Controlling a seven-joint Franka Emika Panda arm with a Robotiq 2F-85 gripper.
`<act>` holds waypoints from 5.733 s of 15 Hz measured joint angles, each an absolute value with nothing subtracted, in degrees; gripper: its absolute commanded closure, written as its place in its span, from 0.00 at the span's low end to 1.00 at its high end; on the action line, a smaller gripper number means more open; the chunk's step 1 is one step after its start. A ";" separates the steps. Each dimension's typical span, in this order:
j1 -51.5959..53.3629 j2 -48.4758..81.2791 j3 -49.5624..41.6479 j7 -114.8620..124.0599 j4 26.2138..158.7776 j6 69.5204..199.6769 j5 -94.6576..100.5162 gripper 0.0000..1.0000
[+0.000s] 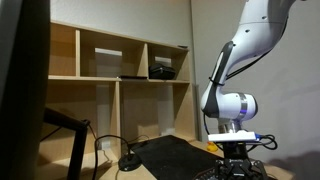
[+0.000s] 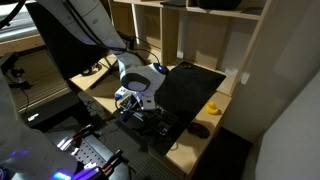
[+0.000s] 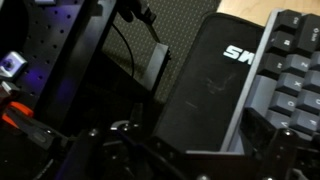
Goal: Press two keys on the keyboard
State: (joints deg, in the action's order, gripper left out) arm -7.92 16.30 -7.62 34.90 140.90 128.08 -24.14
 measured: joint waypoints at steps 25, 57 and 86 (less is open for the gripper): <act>-7.60 16.28 -8.68 44.60 140.95 127.05 -25.79 0.00; -7.63 16.15 -9.48 54.75 140.98 135.12 -32.61 0.00; -7.66 16.09 -9.86 55.42 141.41 128.68 -28.50 0.00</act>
